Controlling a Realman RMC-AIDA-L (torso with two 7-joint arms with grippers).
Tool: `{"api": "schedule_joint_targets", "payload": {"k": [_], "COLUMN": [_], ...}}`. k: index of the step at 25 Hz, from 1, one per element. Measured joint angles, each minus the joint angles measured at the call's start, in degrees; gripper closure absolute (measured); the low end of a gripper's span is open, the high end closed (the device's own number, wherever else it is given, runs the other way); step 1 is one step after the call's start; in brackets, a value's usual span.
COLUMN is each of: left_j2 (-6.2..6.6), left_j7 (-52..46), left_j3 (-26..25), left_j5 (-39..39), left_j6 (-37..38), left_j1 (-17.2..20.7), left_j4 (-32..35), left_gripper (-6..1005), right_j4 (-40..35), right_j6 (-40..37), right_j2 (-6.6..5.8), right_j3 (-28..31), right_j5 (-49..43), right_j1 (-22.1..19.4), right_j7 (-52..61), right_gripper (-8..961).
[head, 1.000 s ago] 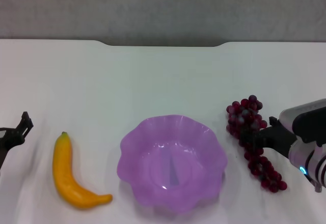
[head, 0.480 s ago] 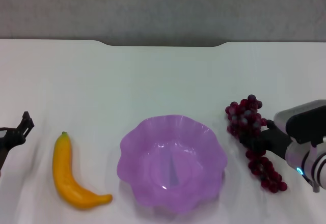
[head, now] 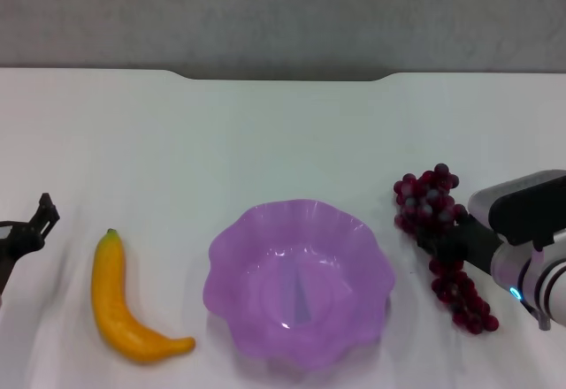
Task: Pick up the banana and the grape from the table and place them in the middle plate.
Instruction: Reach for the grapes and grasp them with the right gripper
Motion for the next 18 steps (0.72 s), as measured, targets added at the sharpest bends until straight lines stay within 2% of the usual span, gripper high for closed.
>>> {"api": "schedule_joint_targets", "payload": {"k": [10, 18], "left_j2": [0.00, 0.00], "left_j7": [0.0, 0.0], "left_j3": [-0.1, 0.0], "left_j5": [-0.3, -0.2], "left_j6": [0.0, -0.1], "left_j1": [0.4, 0.3], "left_j4": [-0.3, -0.3], "left_gripper": [116, 116], "right_j4": [-1.6, -1.6], "right_j6": [-7.4, -8.2], "right_j2": [0.13, 0.12], "right_j3": [-3.0, -3.6], "right_j5": [0.0, 0.1], "right_j1": [-1.2, -1.3], "right_j7": [0.0, 0.0], "right_gripper": [386, 488]}}
